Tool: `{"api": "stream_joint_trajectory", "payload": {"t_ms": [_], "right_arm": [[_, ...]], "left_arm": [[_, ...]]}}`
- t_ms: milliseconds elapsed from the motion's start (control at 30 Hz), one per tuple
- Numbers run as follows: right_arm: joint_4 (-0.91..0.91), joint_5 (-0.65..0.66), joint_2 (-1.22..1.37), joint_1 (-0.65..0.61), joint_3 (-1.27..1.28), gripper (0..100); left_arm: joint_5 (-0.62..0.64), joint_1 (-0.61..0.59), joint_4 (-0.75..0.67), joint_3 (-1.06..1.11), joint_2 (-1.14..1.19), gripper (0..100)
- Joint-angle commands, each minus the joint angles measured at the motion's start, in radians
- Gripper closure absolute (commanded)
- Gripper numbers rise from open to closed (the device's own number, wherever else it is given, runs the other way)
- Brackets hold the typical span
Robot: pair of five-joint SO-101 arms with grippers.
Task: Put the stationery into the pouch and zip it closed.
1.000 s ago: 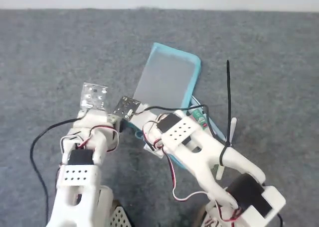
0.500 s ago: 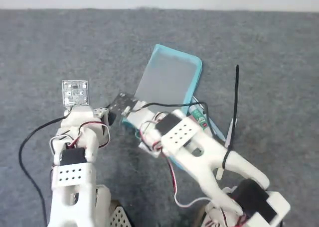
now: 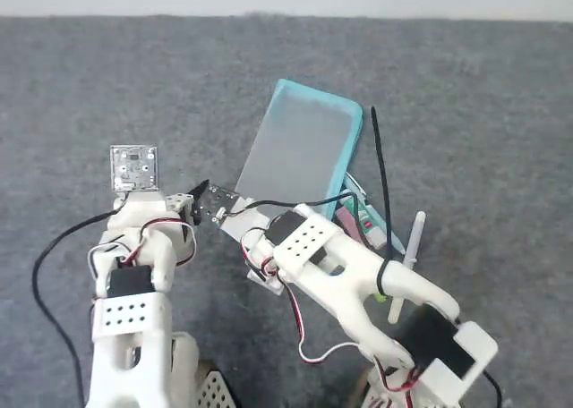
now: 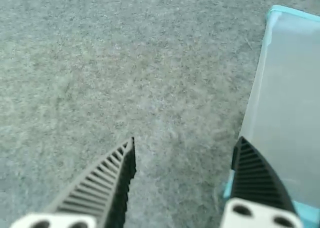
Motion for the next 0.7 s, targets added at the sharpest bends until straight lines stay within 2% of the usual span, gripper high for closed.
{"api": "stream_joint_trajectory", "payload": {"t_ms": [0,567,667], "right_arm": [[-0.045,-0.012,-0.012,-0.001,-0.055,80.4],[-0.159,-0.012,0.124,0.054,-0.061,80.7],[-0.156,-0.012,0.117,0.065,-0.060,89.0]], "left_arm": [[0.009,-0.003,-0.037,-0.067,0.005,71],[0.009,0.000,-0.035,-0.065,0.005,71],[0.009,0.002,-0.035,-0.064,0.005,71]]}}
